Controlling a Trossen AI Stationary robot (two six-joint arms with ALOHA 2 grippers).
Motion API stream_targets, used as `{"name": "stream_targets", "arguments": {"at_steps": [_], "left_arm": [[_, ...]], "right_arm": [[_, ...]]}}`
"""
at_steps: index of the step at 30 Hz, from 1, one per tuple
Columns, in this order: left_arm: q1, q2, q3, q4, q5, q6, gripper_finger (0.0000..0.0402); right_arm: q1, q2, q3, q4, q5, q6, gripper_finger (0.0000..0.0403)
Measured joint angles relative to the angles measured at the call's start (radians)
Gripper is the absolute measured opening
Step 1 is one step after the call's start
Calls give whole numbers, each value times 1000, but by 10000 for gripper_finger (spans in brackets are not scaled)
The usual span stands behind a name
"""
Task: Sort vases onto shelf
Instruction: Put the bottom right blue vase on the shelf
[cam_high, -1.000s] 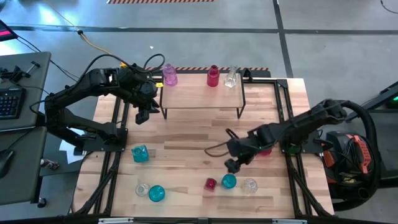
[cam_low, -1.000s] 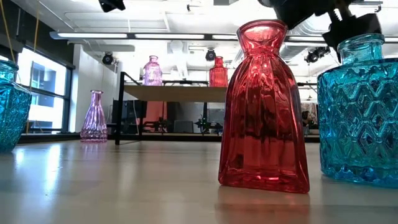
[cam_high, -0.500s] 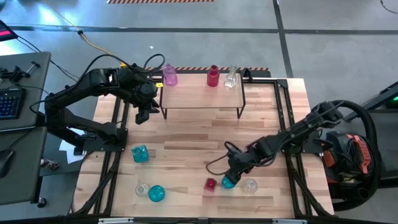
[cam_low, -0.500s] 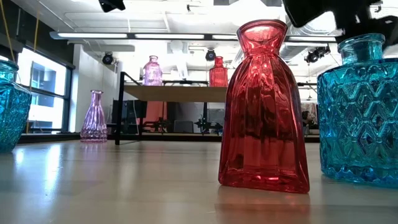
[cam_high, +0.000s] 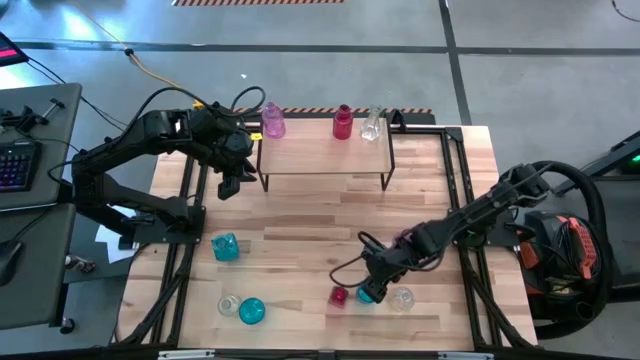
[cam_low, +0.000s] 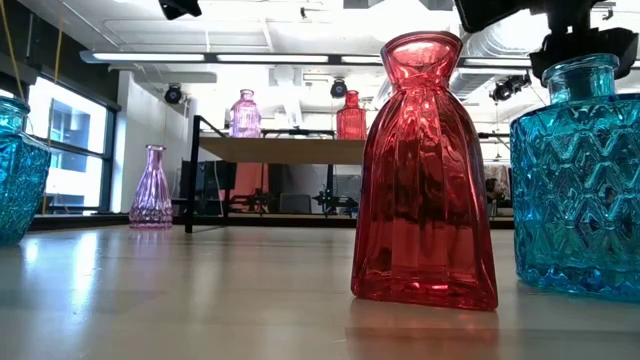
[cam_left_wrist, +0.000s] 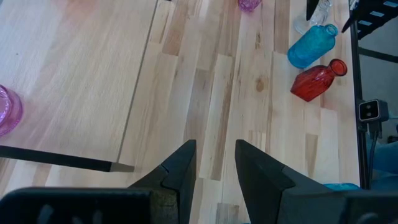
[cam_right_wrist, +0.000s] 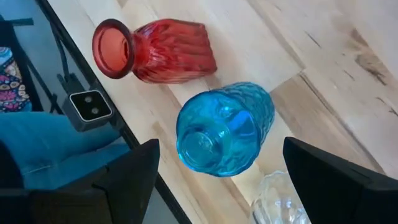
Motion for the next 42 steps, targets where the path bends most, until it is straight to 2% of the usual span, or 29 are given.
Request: {"name": "stream_targets", "arguments": {"at_steps": [4, 13, 19, 35, 42], "left_arm": [[0, 0, 0, 0, 0, 0, 104], [0, 0, 0, 0, 0, 0, 104], [0, 0, 0, 0, 0, 0, 104], [0, 0, 0, 0, 0, 0, 104], [0, 0, 0, 0, 0, 0, 104]], "right_arm": [[-1, 0, 0, 9, -32, 14, 301], [-1, 0, 0, 43, -44, 71, 203], [-1, 0, 0, 47, -60, 63, 164], [1, 1, 0, 54, -29, 0, 154], [-5, 1, 0, 33, -25, 46, 154]]}}
